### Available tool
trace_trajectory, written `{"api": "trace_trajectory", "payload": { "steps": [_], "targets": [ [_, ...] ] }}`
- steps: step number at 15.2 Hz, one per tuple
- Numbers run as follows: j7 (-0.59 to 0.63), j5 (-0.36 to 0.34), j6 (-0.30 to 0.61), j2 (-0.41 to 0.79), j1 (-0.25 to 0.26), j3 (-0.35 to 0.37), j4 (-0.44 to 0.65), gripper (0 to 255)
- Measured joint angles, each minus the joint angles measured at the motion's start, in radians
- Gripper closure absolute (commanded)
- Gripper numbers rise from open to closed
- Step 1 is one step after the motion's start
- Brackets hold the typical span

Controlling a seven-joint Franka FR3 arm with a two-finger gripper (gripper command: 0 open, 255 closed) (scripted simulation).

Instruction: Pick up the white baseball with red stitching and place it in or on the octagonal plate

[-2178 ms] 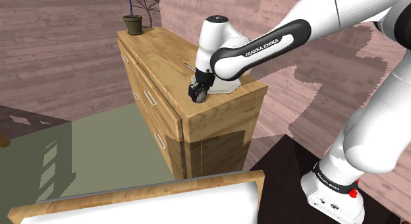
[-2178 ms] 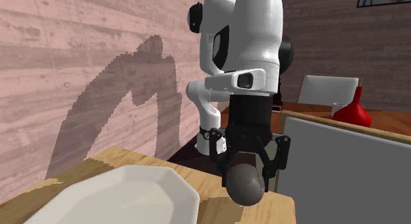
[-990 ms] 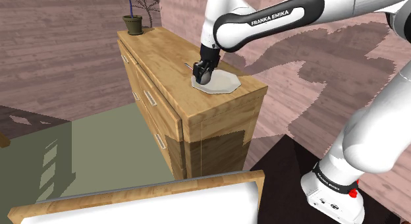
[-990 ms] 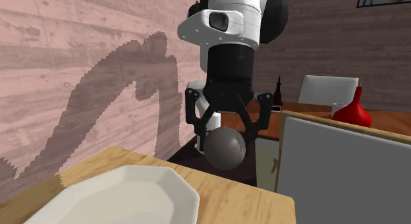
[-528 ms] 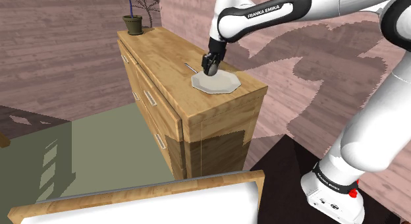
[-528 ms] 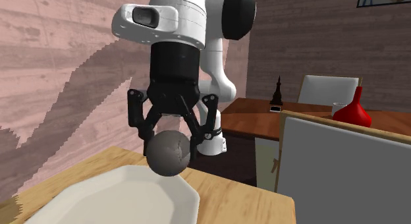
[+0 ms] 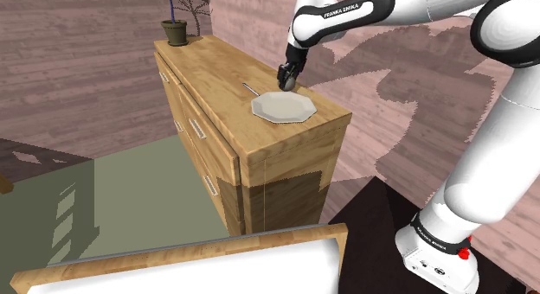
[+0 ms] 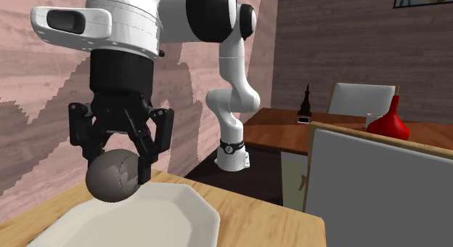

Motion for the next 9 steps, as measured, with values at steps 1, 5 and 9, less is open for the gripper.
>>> {"api": "trace_trajectory", "payload": {
  "steps": [1,5,9],
  "targets": [
    [-0.005,0.001,0.011,0.006,-0.002,-0.002,-0.005,255],
    [-0.005,0.001,0.061,0.016,-0.002,-0.001,-0.045,255],
    [-0.006,0.001,0.11,0.033,-0.002,-0.001,-0.078,255]
  ]
}}
